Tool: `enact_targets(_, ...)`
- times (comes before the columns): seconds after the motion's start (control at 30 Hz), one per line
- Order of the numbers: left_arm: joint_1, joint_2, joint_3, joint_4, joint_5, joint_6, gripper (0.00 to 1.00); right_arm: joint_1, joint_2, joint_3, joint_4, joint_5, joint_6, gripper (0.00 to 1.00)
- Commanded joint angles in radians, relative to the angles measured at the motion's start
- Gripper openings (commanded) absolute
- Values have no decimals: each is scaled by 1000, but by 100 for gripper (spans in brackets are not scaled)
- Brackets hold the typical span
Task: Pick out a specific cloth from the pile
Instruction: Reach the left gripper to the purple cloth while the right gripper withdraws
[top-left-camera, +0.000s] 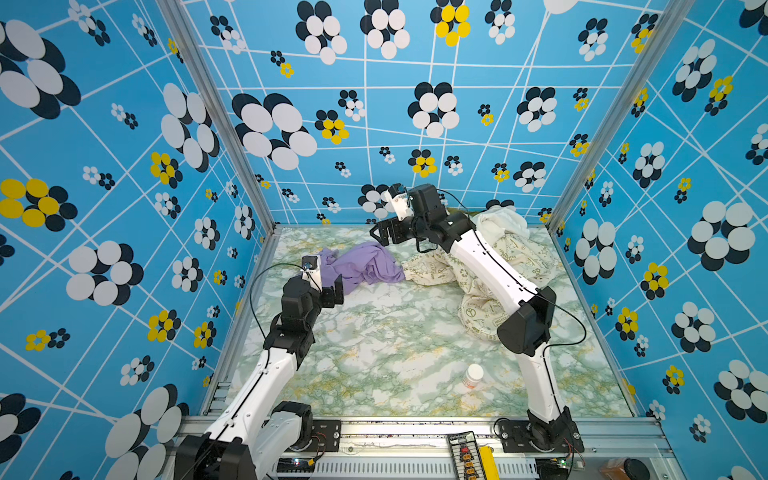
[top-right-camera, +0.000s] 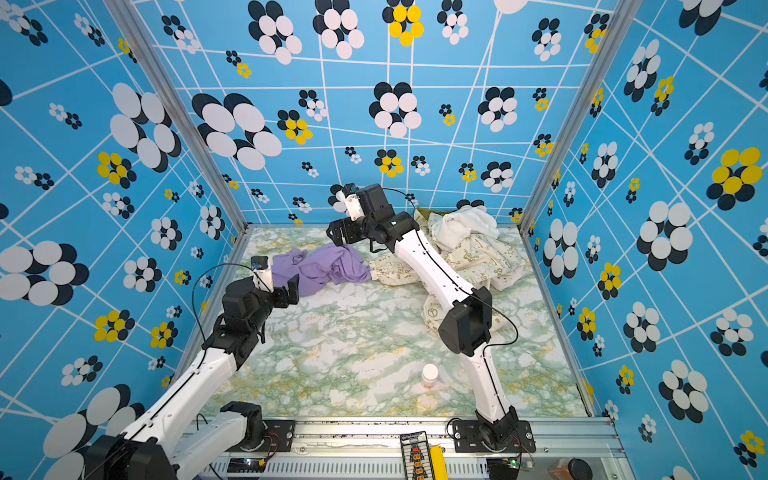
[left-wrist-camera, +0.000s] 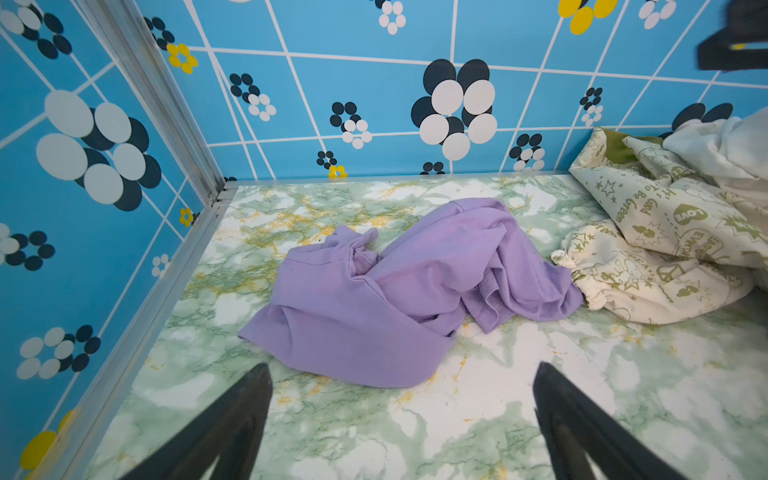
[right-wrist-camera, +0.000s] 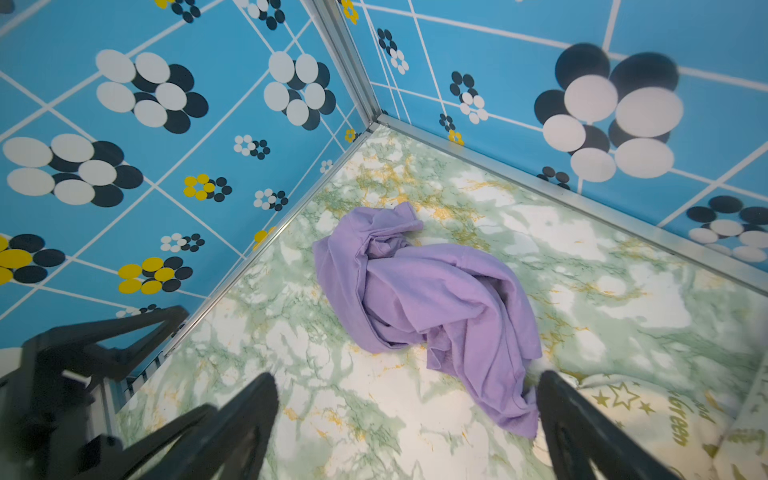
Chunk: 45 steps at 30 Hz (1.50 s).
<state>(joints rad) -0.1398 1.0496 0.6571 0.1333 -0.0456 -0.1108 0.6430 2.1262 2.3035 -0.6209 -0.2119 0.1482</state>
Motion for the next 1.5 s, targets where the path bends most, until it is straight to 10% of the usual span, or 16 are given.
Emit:
enact_targets(0.0,-4,120,165,-250,10,-235,100,-7,-155,-137,65,47,-48,99)
enact_targets(0.57,2,685,587,-627,-5,-660,78,-85,-841,-1097,451,215,31,99)
enact_targets(0.8,14,814,638,-564,12,-712,74,-90,-929,-1188,424,235,-11,99)
enact_targets(1.17,40,806,666,-502,-26,-663,0,-91,-962,-1240,420,243,-16,99)
enact_targets(1.47,75,651,933,-489,-163,-463,0,-91,-966,-1253,421,257,-28,99)
